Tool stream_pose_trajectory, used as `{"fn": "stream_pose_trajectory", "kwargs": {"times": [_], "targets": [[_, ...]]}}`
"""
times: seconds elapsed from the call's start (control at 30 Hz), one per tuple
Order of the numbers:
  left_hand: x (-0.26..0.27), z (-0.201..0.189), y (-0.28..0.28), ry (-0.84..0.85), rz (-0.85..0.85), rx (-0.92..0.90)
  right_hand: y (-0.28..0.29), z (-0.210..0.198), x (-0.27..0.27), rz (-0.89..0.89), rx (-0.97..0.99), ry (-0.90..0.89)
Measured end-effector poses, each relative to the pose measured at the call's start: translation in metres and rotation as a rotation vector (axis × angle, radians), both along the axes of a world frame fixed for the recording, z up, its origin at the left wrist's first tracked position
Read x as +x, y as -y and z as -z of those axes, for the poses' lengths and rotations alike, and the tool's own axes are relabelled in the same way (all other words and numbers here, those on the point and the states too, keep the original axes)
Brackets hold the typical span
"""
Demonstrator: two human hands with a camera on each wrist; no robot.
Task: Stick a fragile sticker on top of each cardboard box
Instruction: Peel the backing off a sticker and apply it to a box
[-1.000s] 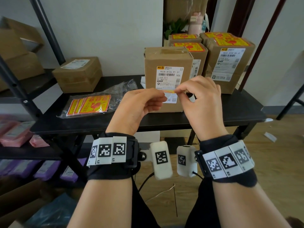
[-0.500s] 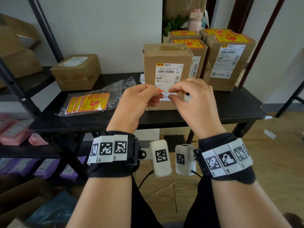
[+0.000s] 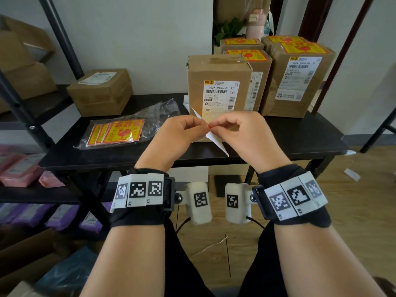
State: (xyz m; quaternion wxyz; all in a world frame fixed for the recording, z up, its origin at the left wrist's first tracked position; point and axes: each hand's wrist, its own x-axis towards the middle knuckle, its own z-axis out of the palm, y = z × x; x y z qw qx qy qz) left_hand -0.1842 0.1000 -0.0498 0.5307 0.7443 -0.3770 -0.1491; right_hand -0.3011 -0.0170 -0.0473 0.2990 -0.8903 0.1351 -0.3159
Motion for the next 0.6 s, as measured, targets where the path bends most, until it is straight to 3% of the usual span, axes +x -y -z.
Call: {"fn": "stream_pose_trajectory", "kwargs": {"times": [0.6], "targets": [[0.0005,0.0008,-0.0033,0.072,0.028,0.014,0.0011,0.0006,0.0,-0.048,0.245,0.02]]}}
